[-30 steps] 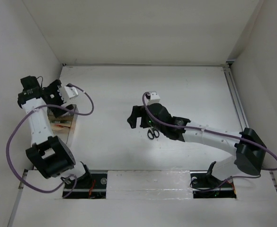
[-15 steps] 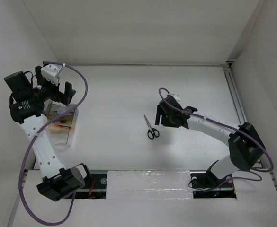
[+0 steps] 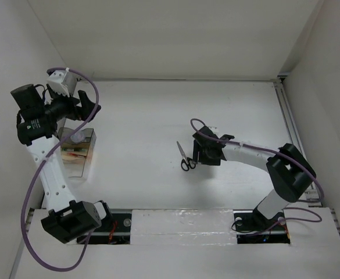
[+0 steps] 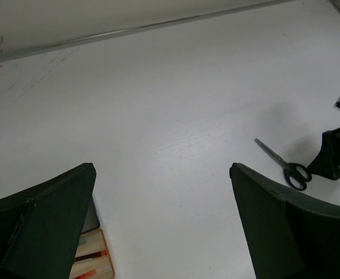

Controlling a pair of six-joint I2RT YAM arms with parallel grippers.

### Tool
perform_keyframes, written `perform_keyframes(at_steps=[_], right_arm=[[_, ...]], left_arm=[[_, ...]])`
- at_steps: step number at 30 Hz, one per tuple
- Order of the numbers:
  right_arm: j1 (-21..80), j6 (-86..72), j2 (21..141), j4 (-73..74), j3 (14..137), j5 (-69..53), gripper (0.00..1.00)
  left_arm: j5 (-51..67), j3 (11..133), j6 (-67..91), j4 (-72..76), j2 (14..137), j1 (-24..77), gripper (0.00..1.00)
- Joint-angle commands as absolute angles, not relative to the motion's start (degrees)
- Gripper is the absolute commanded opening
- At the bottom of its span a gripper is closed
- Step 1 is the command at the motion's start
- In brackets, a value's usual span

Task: Sort the stationery into containers
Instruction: Grab a piece of stationery with the right arm

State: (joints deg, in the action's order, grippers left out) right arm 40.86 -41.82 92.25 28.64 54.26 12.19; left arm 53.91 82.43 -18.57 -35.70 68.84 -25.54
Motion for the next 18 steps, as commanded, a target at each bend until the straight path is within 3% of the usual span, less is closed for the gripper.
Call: perform_keyframes(at_steps=[1,10,16,18], right_arm=[[40.34,-41.75,94.04,25.84,54.14,12.3,0.72],[40.87,-40.08,99.13,26.8,57.65,13.26,0.66],[43.24,-39.55,101.59,28.12,58.18,13.89,0.37],[43.94,-39.55,102.21,28.12,58.18,13.36,0.32]], left_arm=[[51.51,81.12,-10.99,-29.53,64.78,-26.98,1.0],[50.19,82.79,-14.59,-31.82,62.94,-26.98,1.0],[40.71,83.49,-13.37,-30.67,62.4,-25.14,1.0],[39.39,84.2,-12.05,-30.67,62.4,-25.14,1.0]])
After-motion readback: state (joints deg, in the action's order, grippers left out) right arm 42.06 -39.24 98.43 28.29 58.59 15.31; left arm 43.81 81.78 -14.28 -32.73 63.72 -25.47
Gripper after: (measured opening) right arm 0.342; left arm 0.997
